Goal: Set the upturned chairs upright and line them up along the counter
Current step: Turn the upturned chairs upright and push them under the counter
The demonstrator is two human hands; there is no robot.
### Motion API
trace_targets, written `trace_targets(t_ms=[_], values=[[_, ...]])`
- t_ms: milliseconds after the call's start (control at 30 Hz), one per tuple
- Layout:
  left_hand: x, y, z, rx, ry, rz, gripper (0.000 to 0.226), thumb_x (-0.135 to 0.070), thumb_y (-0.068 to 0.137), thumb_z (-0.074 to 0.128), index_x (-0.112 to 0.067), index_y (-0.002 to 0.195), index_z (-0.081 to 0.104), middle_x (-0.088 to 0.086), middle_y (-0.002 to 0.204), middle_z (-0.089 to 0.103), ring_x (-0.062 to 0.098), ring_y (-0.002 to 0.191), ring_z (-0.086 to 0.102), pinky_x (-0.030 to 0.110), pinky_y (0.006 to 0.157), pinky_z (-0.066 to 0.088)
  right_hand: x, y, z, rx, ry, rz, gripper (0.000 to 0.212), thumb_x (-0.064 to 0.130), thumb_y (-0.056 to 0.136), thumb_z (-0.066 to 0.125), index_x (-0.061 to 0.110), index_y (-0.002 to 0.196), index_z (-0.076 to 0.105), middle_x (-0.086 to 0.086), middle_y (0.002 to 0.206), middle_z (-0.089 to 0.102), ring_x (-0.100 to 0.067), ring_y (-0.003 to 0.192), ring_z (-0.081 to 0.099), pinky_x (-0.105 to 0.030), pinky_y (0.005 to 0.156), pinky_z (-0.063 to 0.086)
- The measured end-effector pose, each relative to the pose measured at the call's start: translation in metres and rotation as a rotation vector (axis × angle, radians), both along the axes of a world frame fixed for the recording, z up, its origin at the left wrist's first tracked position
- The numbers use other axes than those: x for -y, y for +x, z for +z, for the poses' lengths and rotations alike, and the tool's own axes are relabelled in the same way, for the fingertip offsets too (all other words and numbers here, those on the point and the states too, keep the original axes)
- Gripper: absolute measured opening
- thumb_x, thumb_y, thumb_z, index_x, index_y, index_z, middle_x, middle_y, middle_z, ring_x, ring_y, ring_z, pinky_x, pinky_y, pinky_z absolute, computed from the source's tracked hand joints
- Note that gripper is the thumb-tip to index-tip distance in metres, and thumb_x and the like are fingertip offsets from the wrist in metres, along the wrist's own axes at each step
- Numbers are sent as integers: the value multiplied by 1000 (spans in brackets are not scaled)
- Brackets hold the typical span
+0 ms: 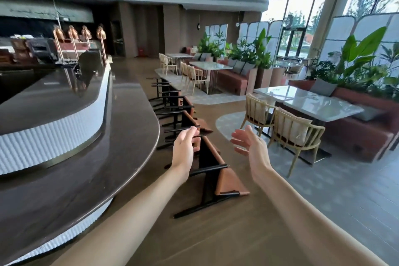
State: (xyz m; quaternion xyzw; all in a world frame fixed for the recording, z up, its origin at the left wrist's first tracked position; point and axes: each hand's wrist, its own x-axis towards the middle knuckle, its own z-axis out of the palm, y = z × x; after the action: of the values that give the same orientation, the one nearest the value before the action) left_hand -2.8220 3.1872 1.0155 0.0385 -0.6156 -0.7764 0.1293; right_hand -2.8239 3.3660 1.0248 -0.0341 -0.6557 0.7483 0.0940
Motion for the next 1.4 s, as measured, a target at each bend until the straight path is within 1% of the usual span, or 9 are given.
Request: trace_targets(t_ms=[167, 367, 533, 700, 900, 1100, 1200, 1333, 1400], values=[[-66, -111, -9, -6, -30, 98, 21, -31, 105, 47, -22, 100, 66, 1, 112, 70, 20, 109, 67, 47, 97, 54, -77, -123, -14, -30, 6, 56, 41, 43, 104, 47, 13, 100, 74, -8, 107, 76, -26, 100, 72, -41, 98, 53], [-140, -223, -25, 71, 67, 307, 22, -33, 104, 49, -19, 103, 66, 6, 117, 70, 20, 109, 68, 45, 95, 56, -153, -271, -17, 4, 53, 221, 44, 44, 105, 45, 11, 104, 74, -6, 109, 76, -19, 97, 71, -33, 85, 52], [-171, -302, -32, 106, 46, 399, 31, -35, 104, 49, -13, 106, 71, 8, 107, 75, 22, 99, 72, 42, 87, 60, -187, -376, -2, 14, 63, 330, 44, 44, 103, 47, 10, 108, 74, -5, 109, 76, -19, 100, 72, -41, 95, 54], [-180, -408, -59, 116, -6, 491, 34, -35, 104, 50, -12, 100, 75, 7, 93, 78, 21, 86, 74, 39, 79, 60, -215, -486, -28, -99, 166, 448, 40, 43, 104, 45, 19, 99, 77, 2, 108, 76, -13, 102, 71, -38, 97, 52], [-220, -573, -110, 258, 167, 518, 32, -28, 103, 52, -6, 96, 74, 11, 82, 69, 22, 75, 67, 38, 68, 59, -275, -650, -61, -19, 184, 461, 39, 42, 104, 47, 17, 101, 76, 0, 105, 78, -20, 105, 72, -44, 101, 52], [-262, -718, -108, 251, 29, 452, 28, -22, 102, 54, -2, 96, 73, 11, 81, 66, 21, 74, 65, 32, 60, 59, -330, -816, -62, 50, 196, 417, 37, 38, 105, 48, 15, 98, 75, -6, 101, 79, -27, 103, 71, -51, 105, 49], [-280, -769, -115, 286, -60, 384, 26, -21, 101, 55, -3, 96, 74, 11, 80, 67, 23, 76, 65, 39, 66, 59, -347, -880, -83, 78, 199, 422, 36, 37, 105, 48, 14, 98, 75, -3, 97, 79, -24, 99, 73, -49, 102, 51], [-293, -833, -140, 372, -23, 469, 25, -20, 101, 55, -3, 98, 73, 15, 84, 67, 25, 74, 66, 33, 55, 58, -363, -965, -112, 157, 235, 511, 34, 34, 105, 49, 12, 100, 74, -7, 99, 78, -25, 99, 72, -49, 102, 51], [-301, -865, -155, 387, 32, 554, 26, -20, 101, 55, -1, 100, 73, 16, 85, 68, 24, 71, 67, 35, 56, 57, -368, -1013, -125, 156, 253, 578, 34, 34, 105, 50, 11, 101, 74, -8, 99, 78, -26, 100, 72, -48, 102, 52]])
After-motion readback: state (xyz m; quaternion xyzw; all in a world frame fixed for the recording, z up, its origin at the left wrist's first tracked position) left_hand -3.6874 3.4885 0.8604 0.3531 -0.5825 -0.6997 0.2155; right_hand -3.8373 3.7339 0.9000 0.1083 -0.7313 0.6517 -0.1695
